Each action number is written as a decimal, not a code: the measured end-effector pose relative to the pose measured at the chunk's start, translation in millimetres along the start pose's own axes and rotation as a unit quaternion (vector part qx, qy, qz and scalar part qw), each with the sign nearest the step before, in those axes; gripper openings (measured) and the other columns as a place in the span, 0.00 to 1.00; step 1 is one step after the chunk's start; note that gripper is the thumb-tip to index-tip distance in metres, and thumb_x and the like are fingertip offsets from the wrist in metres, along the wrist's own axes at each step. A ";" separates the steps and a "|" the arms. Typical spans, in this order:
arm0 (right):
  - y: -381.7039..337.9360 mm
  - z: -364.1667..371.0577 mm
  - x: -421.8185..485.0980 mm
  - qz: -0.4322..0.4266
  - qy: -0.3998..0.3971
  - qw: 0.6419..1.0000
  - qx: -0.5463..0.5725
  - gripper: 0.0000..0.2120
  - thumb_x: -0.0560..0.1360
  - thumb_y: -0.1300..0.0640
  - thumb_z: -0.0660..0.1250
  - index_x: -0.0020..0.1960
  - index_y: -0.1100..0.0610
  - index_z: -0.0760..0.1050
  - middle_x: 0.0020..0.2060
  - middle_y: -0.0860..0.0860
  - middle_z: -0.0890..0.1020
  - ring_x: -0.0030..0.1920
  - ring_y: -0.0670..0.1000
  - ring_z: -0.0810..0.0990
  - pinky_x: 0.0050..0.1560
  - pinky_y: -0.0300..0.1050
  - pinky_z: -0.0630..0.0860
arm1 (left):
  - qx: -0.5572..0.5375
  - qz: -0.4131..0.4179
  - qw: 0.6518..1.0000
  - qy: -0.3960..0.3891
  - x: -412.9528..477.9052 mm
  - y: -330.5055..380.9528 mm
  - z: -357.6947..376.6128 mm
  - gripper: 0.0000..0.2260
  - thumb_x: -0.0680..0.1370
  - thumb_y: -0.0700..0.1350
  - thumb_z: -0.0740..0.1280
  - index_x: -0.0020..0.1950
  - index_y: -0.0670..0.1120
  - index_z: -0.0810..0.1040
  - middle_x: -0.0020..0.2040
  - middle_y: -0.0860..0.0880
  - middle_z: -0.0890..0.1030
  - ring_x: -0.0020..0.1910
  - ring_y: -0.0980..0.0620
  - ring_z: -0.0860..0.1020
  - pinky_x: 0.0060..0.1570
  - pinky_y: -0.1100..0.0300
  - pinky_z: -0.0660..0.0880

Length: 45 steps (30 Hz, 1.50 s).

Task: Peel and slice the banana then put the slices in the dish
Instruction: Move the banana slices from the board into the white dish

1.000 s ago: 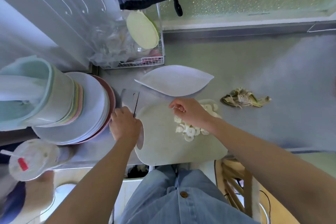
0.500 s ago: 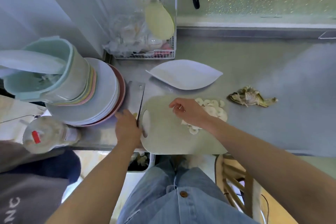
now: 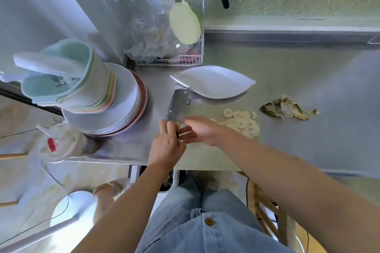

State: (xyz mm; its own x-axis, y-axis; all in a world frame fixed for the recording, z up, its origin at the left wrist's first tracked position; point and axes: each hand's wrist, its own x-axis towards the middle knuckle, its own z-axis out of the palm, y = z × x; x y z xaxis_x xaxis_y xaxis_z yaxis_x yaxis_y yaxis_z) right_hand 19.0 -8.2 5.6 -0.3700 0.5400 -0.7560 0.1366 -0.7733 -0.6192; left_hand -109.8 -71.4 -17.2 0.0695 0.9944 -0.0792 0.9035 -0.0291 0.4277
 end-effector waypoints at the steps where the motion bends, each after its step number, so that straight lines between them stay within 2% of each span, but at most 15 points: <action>1: 0.4 4.6 1.2 -0.005 0.014 1.000 -0.004 0.07 0.79 0.54 0.61 0.47 0.55 0.75 0.38 0.54 0.80 0.37 0.51 0.80 0.41 0.44 0.80 | 0.005 0.018 1.000 -0.001 -2.1 0.4 0.1 0.20 0.64 0.35 0.70 0.48 0.44 0.64 0.44 0.41 0.70 0.27 0.37 0.73 0.24 0.55 0.66; 4: 2.8 7.5 4.2 -0.034 0.077 0.996 -0.015 0.07 0.77 0.62 0.62 0.42 0.55 0.75 0.38 0.55 0.79 0.36 0.52 0.79 0.41 0.44 0.79 | -0.005 0.060 0.998 0.006 -4.2 0.2 -3.0 0.22 0.62 0.33 0.70 0.47 0.46 0.61 0.43 0.40 0.70 0.25 0.38 0.72 0.23 0.55 0.64; 7: 1.8 -0.1 -3.0 -0.073 0.120 0.990 -0.003 0.08 0.74 0.68 0.60 0.43 0.57 0.75 0.38 0.57 0.79 0.39 0.56 0.79 0.47 0.51 0.80 | -0.028 0.087 0.996 0.012 0.1 4.9 -7.1 0.21 0.64 0.34 0.69 0.47 0.46 0.61 0.44 0.41 0.69 0.27 0.39 0.71 0.24 0.56 0.64; 9: -0.1 -8.7 -10.1 -0.099 0.133 0.986 0.012 0.08 0.74 0.67 0.59 0.49 0.59 0.75 0.39 0.58 0.80 0.41 0.58 0.80 0.50 0.55 0.80 | -0.040 0.114 0.993 0.012 4.3 11.8 -8.5 0.16 0.68 0.42 0.67 0.49 0.46 0.62 0.46 0.43 0.69 0.31 0.41 0.72 0.27 0.56 0.66; 12: -4.3 -29.8 -24.7 -0.140 0.165 0.976 0.025 0.11 0.75 0.63 0.57 0.56 0.58 0.72 0.49 0.60 0.80 0.47 0.60 0.82 0.47 0.52 0.80 | -0.040 0.135 0.990 0.025 10.8 26.7 -9.0 0.14 0.74 0.53 0.60 0.53 0.44 0.67 0.50 0.45 0.70 0.35 0.44 0.74 0.31 0.54 0.71; 15: -1.3 -62.3 -43.4 -0.159 0.242 0.956 0.049 0.10 0.76 0.61 0.54 0.54 0.55 0.69 0.44 0.58 0.77 0.40 0.61 0.80 0.42 0.52 0.76 | -0.043 0.110 0.992 0.049 19.3 45.1 -6.7 0.16 0.77 0.54 0.56 0.55 0.43 0.70 0.52 0.45 0.72 0.38 0.46 0.75 0.35 0.53 0.74; 18: 13.3 -96.7 -61.9 -0.158 0.349 0.920 0.084 0.09 0.76 0.63 0.49 0.51 0.55 0.66 0.42 0.57 0.71 0.33 0.55 0.72 0.31 0.45 0.71 | -0.019 0.101 0.995 -0.006 32.2 62.8 4.7 0.15 0.79 0.53 0.58 0.57 0.44 0.72 0.56 0.45 0.72 0.47 0.47 0.75 0.41 0.54 0.73; 20: 29.0 -115.7 -70.1 -0.139 0.430 0.891 0.054 0.11 0.76 0.62 0.49 0.55 0.57 0.67 0.43 0.57 0.72 0.35 0.53 0.70 0.35 0.46 0.70 | 0.002 0.107 0.992 -0.059 39.9 73.3 16.8 0.13 0.79 0.52 0.62 0.60 0.46 0.72 0.60 0.47 0.71 0.57 0.47 0.73 0.50 0.53 0.73; 23: 50.9 -133.1 -79.2 -0.089 0.495 0.864 -0.004 0.17 0.79 0.63 0.48 0.66 0.58 0.65 0.45 0.57 0.73 0.41 0.54 0.71 0.43 0.49 0.68 | 0.033 0.130 0.985 -0.110 48.7 90.2 33.9 0.18 0.77 0.52 0.63 0.65 0.48 0.70 0.64 0.47 0.70 0.62 0.47 0.69 0.58 0.54 0.70; 26: 67.6 -140.0 -85.3 -0.049 0.507 0.858 -0.070 0.19 0.81 0.63 0.50 0.72 0.58 0.61 0.45 0.55 0.73 0.48 0.58 0.74 0.49 0.49 0.68 | 0.083 0.169 0.973 -0.136 54.8 104.0 49.9 0.23 0.77 0.54 0.64 0.70 0.49 0.66 0.69 0.47 0.66 0.66 0.46 0.67 0.62 0.54 0.67; 29: 75.5 -138.7 -90.7 -0.007 0.503 0.856 -0.120 0.15 0.80 0.62 0.52 0.66 0.61 0.64 0.52 0.60 0.74 0.56 0.62 0.75 0.52 0.52 0.69 | 0.109 0.185 0.965 -0.153 58.1 110.4 62.2 0.26 0.76 0.56 0.65 0.72 0.49 0.64 0.73 0.47 0.63 0.70 0.45 0.64 0.66 0.51 0.65; 32: 75.8 -133.3 -93.6 0.025 0.499 0.852 -0.158 0.14 0.80 0.62 0.51 0.65 0.60 0.64 0.55 0.60 0.75 0.56 0.61 0.75 0.47 0.50 0.67 | 0.129 0.190 0.959 -0.163 61.7 111.4 69.2 0.29 0.76 0.57 0.65 0.74 0.50 0.61 0.74 0.45 0.61 0.71 0.43 0.62 0.69 0.49 0.63; 35: 76.3 -132.5 -90.0 0.035 0.504 0.846 -0.169 0.15 0.79 0.63 0.52 0.65 0.60 0.64 0.56 0.60 0.74 0.56 0.61 0.75 0.51 0.51 0.70 | 0.139 0.180 0.957 -0.181 64.9 110.8 71.8 0.33 0.76 0.59 0.64 0.76 0.51 0.57 0.76 0.45 0.59 0.73 0.42 0.59 0.70 0.44 0.61; 40: 86.9 -126.5 -83.1 0.007 0.518 0.834 -0.193 0.10 0.78 0.62 0.56 0.59 0.60 0.67 0.49 0.54 0.73 0.49 0.55 0.76 0.44 0.45 0.68 | 0.125 0.167 0.957 -0.203 67.5 109.7 73.0 0.36 0.74 0.62 0.65 0.77 0.51 0.54 0.77 0.45 0.56 0.75 0.42 0.56 0.71 0.40 0.57; 45: 93.5 -114.1 -93.9 0.011 0.505 0.839 -0.201 0.14 0.77 0.67 0.56 0.62 0.59 0.63 0.54 0.57 0.70 0.50 0.56 0.73 0.46 0.46 0.68 | 0.113 0.162 0.958 -0.207 68.6 105.9 76.4 0.38 0.73 0.61 0.67 0.77 0.52 0.55 0.77 0.46 0.56 0.76 0.43 0.55 0.71 0.39 0.57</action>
State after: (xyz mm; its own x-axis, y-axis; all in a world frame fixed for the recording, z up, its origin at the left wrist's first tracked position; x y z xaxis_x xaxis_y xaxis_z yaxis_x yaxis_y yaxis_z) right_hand 171.4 -93.3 -5.5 0.5771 0.6899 -0.4369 0.5073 -0.7222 -0.4702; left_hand 22.9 -13.9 -46.2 0.4820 0.8053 -0.3453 0.8712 -0.3982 0.2872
